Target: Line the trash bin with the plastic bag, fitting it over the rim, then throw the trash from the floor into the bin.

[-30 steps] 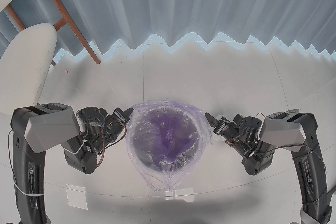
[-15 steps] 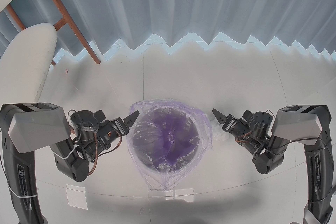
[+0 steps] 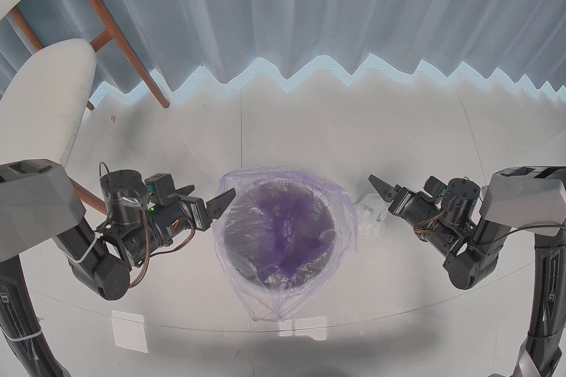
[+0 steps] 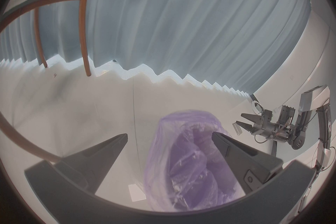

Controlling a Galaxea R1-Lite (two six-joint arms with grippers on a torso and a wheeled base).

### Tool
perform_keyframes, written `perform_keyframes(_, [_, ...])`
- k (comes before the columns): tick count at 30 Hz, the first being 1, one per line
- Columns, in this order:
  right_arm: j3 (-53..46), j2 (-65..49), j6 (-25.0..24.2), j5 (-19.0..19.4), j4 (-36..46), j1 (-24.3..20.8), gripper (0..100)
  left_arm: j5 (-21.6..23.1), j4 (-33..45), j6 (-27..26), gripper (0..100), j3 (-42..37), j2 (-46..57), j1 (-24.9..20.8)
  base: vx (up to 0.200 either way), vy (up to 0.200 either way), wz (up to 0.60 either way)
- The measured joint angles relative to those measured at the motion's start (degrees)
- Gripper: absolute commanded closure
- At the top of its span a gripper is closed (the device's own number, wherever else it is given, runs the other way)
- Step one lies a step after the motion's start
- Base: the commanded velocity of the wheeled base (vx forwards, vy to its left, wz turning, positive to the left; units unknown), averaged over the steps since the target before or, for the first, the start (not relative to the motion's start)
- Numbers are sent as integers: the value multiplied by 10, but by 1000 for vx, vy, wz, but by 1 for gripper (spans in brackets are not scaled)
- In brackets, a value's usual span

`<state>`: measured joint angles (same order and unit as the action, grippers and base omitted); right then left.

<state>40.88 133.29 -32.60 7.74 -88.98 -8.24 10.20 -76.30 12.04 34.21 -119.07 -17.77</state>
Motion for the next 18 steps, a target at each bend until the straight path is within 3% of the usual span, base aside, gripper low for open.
perform_keyframes(8, [16,8,-15,17,0,13,0,6,126,-17,0,113,11,5,0,0,0])
perform_keyframes(12, [34,21,-52,26,0,26,0,33,145,-39,0,148,1,2,0,0,0])
perform_keyframes(18, [39,30,-57,29,0,30,0,45,150,-50,0,152,-18,4,0,0,0])
